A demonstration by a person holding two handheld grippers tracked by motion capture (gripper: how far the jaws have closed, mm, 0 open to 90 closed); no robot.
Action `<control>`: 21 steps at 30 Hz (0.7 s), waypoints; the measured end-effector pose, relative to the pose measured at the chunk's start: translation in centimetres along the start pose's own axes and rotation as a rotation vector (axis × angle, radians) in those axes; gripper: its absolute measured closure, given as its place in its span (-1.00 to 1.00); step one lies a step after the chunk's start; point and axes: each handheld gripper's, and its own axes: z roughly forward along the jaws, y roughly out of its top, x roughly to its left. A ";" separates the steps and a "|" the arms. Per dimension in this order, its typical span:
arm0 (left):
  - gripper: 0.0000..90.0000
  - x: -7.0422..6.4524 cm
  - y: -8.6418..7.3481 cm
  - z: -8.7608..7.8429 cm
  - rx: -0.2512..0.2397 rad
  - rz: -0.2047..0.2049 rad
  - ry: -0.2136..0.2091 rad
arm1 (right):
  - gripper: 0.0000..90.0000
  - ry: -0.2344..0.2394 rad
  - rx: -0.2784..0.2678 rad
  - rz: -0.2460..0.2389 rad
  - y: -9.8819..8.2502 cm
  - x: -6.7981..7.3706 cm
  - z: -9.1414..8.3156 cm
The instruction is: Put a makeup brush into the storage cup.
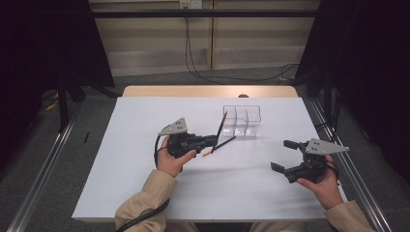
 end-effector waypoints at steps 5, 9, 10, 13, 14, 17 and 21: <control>0.88 -0.2 0.0 0.1 -0.009 0.010 0.002 | -1.00 -0.002 0.000 0.003 0.0 0.0 0.0; 0.88 -0.2 -0.1 0.2 -0.007 0.013 0.001 | -1.00 0.002 0.001 0.003 0.0 0.1 0.1; 0.88 -0.2 -0.1 0.2 -0.005 0.014 0.003 | -1.00 0.002 0.003 -0.001 0.0 0.1 0.1; 0.88 -0.1 -0.3 0.2 -0.010 0.010 0.003 | -1.00 0.003 0.002 0.001 0.0 0.2 0.2; 0.88 -0.1 -0.3 0.2 -0.010 0.009 0.006 | -1.00 0.004 0.001 0.003 0.1 0.2 0.2; 0.88 -0.1 -0.3 0.1 -0.007 0.006 0.002 | -1.00 0.010 -0.006 0.012 0.1 0.1 0.4; 0.88 -0.1 -0.4 0.2 -0.005 0.005 -0.003 | -1.00 0.016 -0.010 0.015 0.2 0.2 0.6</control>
